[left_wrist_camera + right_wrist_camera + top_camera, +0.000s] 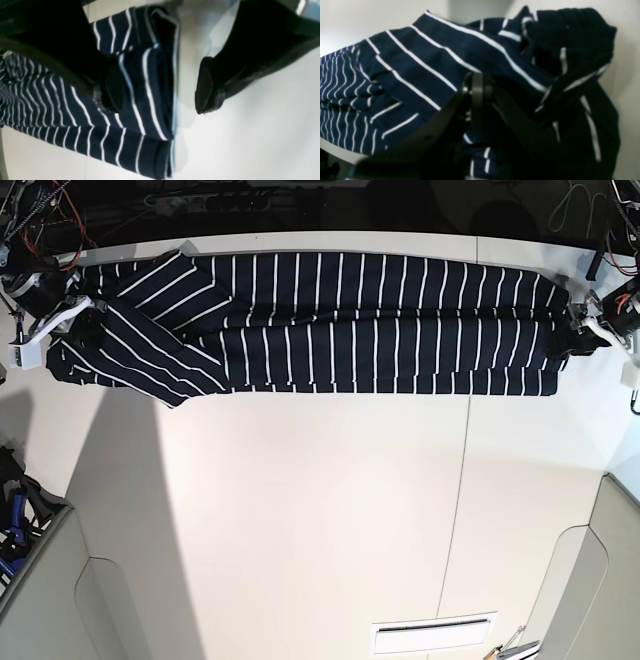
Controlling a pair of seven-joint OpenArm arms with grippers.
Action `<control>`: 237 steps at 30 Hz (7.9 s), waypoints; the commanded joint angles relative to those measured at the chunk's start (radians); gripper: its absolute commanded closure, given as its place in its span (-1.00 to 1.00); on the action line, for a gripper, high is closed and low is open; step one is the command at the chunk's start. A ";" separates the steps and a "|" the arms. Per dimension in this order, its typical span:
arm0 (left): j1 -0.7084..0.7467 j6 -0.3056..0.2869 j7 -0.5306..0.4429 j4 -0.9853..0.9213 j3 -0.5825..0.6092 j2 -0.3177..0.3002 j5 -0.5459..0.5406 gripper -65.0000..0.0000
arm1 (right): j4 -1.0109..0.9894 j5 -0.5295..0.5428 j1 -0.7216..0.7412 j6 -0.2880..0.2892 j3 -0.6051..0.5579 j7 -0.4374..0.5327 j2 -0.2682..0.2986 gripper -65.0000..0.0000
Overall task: Fold the T-shirt properly
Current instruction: 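Grasp both folded ends with both grippers and straighten the bundle, then release the shirt and raise both grippers, then grasp the strip's middle with the left gripper and the collar end with the right, then fold the collar end with the right gripper over onto the strip's middle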
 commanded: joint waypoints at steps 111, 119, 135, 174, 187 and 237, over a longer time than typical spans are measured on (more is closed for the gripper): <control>-0.080 -0.008 0.102 0.678 0.429 0.370 0.108 -0.07 | -0.045 0.240 -0.003 0.001 -0.054 -0.093 0.010 -0.17; -0.079 -0.008 0.102 0.678 0.429 0.370 0.108 -0.07 | -0.062 0.281 -0.003 0.011 -0.065 -0.126 -0.046 -0.17; -0.080 -0.008 0.103 0.678 0.425 0.363 0.111 -0.07 | -0.062 0.281 -0.001 0.011 -0.064 -0.167 -0.074 -0.17; -0.080 -0.008 0.098 0.678 0.419 0.364 0.137 -0.07 | -0.062 0.302 0.001 0.019 -0.167 -0.169 -0.092 -0.38; -0.080 -0.008 0.098 0.678 0.418 0.364 0.137 -0.07 | -0.062 0.223 0.049 0.008 -0.168 -0.085 -0.095 -0.02; 0.025 -0.008 -0.046 0.370 0.314 0.365 0.274 0.27 | 0.098 0.387 0.286 0.027 -0.073 -0.220 -0.042 1.00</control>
